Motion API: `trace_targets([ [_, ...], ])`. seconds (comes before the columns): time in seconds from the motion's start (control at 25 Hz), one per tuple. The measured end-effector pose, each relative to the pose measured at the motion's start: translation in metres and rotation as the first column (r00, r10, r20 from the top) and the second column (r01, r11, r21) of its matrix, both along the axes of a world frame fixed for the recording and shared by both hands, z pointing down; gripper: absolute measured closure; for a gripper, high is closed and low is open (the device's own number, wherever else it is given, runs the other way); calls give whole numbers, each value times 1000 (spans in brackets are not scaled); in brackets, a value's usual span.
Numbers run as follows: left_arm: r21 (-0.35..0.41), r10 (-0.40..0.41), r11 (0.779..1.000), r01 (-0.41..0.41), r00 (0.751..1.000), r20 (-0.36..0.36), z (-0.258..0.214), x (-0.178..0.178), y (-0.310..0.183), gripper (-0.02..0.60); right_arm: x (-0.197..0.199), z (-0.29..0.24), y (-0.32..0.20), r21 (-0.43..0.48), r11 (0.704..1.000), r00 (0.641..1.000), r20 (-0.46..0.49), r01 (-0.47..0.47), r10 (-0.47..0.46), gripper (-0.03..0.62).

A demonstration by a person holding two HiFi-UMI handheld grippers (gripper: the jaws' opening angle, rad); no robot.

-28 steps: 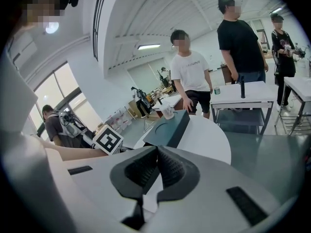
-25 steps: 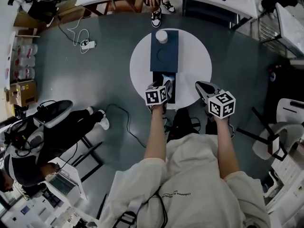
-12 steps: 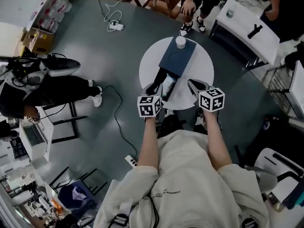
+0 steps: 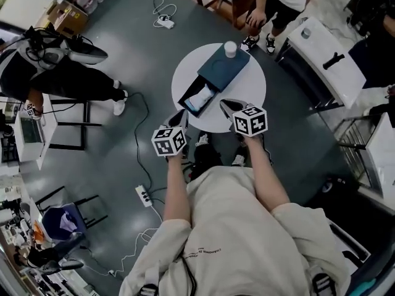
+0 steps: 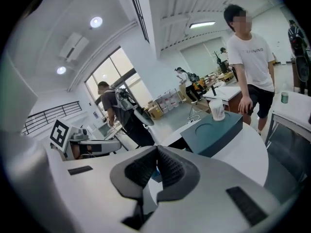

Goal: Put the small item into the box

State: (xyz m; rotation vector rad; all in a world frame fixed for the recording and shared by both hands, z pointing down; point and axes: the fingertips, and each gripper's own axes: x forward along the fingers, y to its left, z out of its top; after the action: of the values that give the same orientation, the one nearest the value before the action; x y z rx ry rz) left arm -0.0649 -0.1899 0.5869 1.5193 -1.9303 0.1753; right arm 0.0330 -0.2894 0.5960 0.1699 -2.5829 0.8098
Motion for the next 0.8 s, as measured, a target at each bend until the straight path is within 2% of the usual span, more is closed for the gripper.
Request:
trace_targets([
  [0.2,22,-23,1000,22,1000,20,-3,28,8,560,19,0,8,23,997,997,-23,74,-73,560],
  [0.36,33,-44,999,44,999,27,-4,39,16,560,30,4,15,18,995,995,-30,94,-93,560],
  [0.52,8,-55,998,54,997,54,-3,41,21,560,31,1,18,14,995,995,-19,96,-96,560],
  [0.8,4,-115,993,115,992,44,-2,30,30,558,27,-2,16,53,994,995,-26,97,-96,560],
])
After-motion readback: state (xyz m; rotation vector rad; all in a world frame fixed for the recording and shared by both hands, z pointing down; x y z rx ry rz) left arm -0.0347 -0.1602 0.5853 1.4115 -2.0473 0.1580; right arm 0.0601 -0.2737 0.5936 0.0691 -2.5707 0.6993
